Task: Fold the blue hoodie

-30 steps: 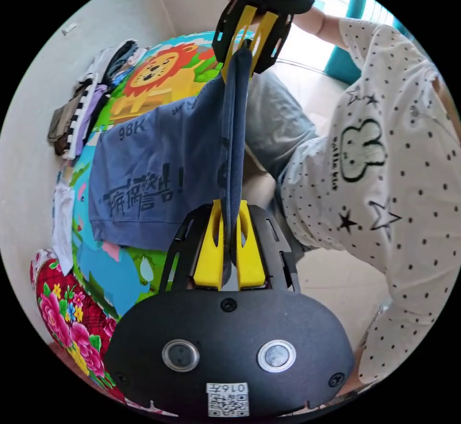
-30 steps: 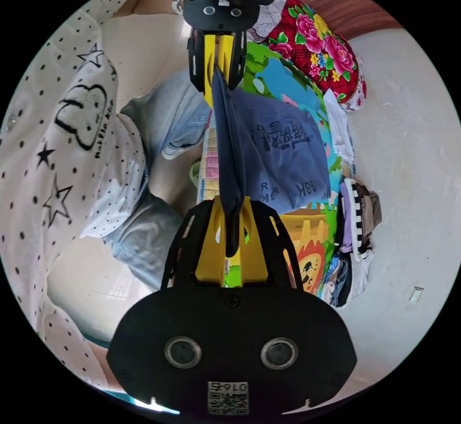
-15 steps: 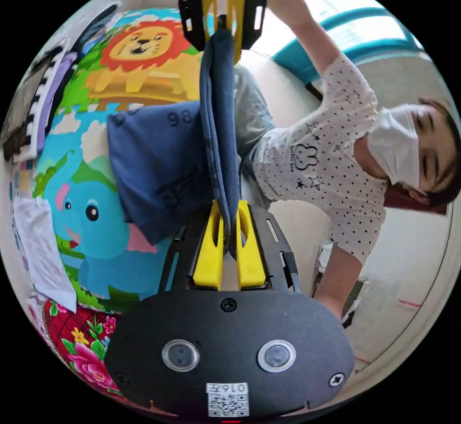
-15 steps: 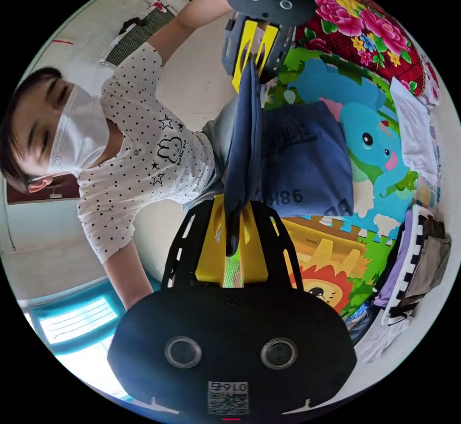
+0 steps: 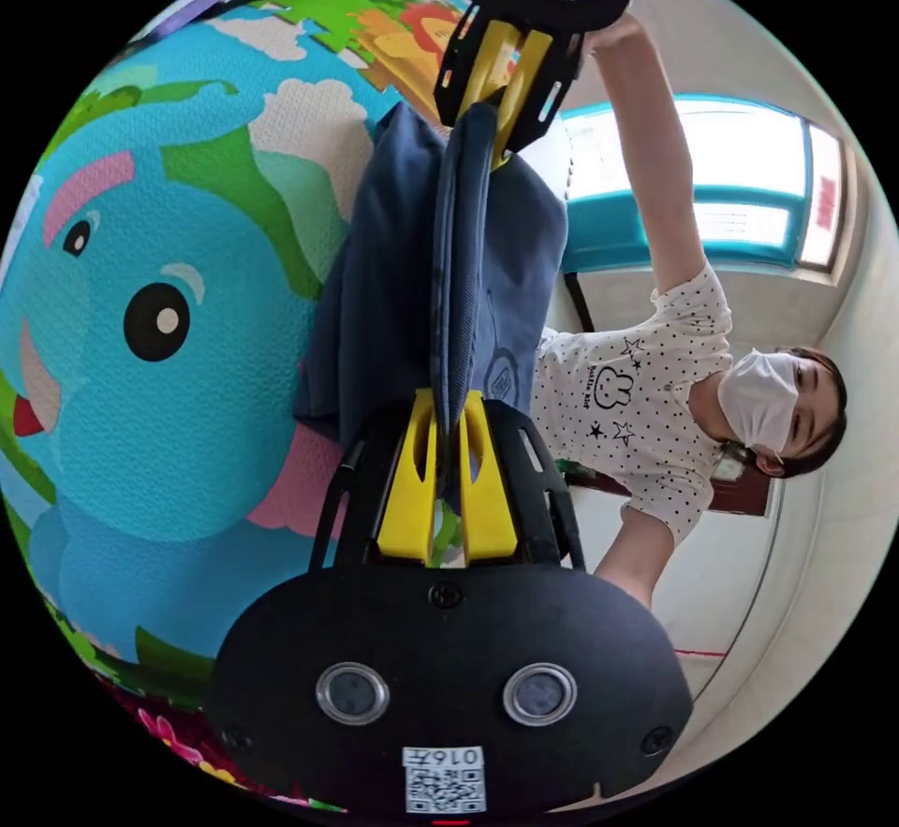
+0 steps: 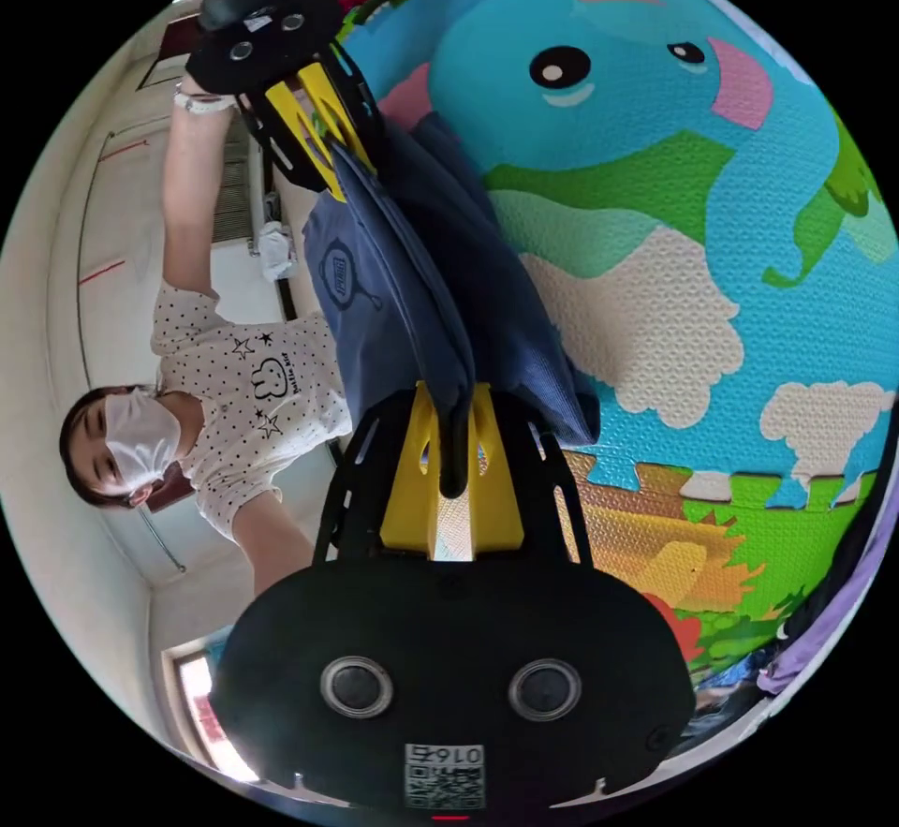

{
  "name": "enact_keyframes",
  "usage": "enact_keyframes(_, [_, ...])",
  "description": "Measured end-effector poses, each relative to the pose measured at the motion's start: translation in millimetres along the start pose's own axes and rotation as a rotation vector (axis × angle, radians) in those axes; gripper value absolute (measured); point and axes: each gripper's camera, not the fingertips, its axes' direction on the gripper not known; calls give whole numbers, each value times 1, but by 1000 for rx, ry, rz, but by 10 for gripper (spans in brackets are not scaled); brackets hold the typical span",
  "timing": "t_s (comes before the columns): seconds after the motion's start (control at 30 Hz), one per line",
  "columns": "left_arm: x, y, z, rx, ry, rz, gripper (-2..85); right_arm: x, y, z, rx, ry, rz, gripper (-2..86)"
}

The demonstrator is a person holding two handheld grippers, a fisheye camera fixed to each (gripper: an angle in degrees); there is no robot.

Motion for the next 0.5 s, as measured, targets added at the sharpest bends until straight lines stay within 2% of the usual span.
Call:
enact_keyframes(0.1, [-8, 6, -5, -3, -71, -29, 16, 0, 6, -11, 16, 66, 13, 52])
enact_keyframes(0.2, [-44, 20, 0, 55, -29, -198, 31, 21, 11, -8, 22, 74, 149, 70])
enact_keyframes(0.3, [-54, 57, -12, 251, 30, -221, 34, 31, 37, -3, 101, 83, 218, 92])
enact_keyframes(0.43, [-36, 148, -48, 620, -180, -395, -3, 18, 114, -9, 412, 187, 312, 82])
enact_keyframes(0.5, [-5, 175, -43, 723, -276, -354, -7, -7, 147, -1, 560, 314, 316, 73])
